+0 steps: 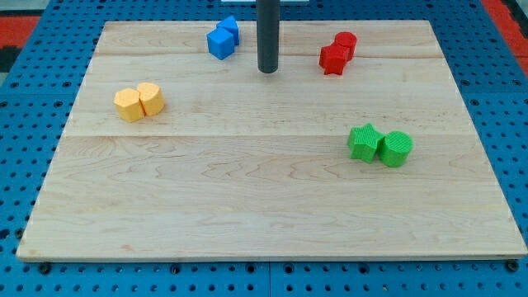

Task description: Move your arm to the right of the red circle

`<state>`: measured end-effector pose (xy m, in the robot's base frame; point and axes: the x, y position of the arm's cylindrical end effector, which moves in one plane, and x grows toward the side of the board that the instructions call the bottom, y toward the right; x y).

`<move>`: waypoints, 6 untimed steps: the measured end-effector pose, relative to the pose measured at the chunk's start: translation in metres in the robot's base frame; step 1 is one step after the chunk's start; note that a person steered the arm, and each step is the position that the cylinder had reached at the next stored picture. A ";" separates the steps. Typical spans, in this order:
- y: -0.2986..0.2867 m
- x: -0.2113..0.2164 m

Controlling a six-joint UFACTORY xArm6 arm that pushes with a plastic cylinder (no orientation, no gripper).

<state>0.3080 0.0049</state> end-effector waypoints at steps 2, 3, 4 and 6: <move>0.004 0.058; 0.004 0.072; 0.004 0.072; 0.120 0.058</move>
